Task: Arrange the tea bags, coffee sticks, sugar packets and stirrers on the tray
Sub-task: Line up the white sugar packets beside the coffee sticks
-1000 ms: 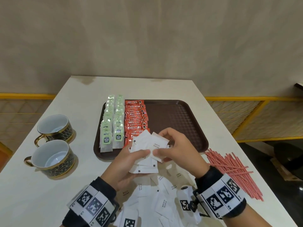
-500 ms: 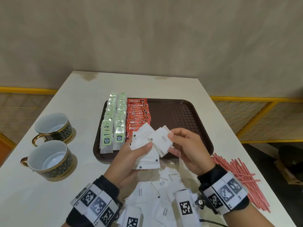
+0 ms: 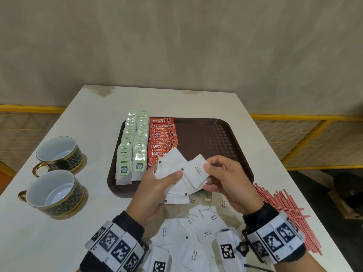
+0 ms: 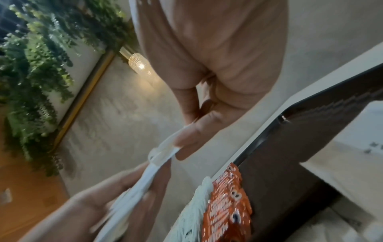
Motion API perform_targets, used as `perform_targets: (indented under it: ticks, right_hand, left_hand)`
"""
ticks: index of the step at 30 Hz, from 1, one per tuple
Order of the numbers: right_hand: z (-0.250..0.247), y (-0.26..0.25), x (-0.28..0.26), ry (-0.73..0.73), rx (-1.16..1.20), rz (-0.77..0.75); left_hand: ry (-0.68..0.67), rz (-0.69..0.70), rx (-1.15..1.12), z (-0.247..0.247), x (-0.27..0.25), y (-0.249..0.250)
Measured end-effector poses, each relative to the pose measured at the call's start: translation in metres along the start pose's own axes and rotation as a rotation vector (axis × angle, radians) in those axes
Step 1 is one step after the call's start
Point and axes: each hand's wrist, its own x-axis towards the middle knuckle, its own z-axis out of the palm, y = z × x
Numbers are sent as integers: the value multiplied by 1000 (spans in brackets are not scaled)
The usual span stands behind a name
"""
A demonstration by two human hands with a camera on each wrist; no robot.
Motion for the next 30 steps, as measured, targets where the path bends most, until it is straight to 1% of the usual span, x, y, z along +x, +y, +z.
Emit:
perform_targets:
  ticks: [1, 3, 5, 6, 7, 9, 11, 13, 17, 20, 26, 28, 30]
  right_hand:
    - [-5, -3, 0, 7, 24, -7]
    - [-20, -10, 2, 90, 65, -54]
    - [-37, -17, 0, 171, 39, -110]
    - [-43, -20, -2, 174, 8, -128]
    - [-45, -21, -4, 148, -24, -136]
    - [-44, -21, -10, 49, -100, -135]
    - [-36, -19, -15, -49, -195, -141]
    - [-26, -14, -14, -111, -286, -150]
    - [-12, -5, -3, -112, -397, -191]
    - [-9, -5, 3, -112, -417, -210]
    - [-5, -20, 25, -215, -444, -212]
    - [-8, -30, 43, -178, -470, -241]
    - [-16, -39, 74, -82, -491, -266]
  left_hand:
    - [19, 19, 13, 1, 0, 1]
    - [47, 49, 28, 1, -1, 2]
    - [67, 76, 42, 0, -2, 3]
    - [70, 90, 53, -1, -3, 5]
    - [70, 102, 63, -2, -3, 5]
    - [58, 116, 85, -3, -2, 6]
    - [49, 126, 107, -3, -1, 6]
    - [38, 126, 121, -3, -1, 6]
    - [-2, 91, 150, -4, 0, 8]
    - [1, 83, 172, -7, 2, 11]
    - [23, 84, 179, -10, 16, 24]
    - [57, 92, 149, -16, 21, 29]
    - [114, 95, 88, -26, 29, 30]
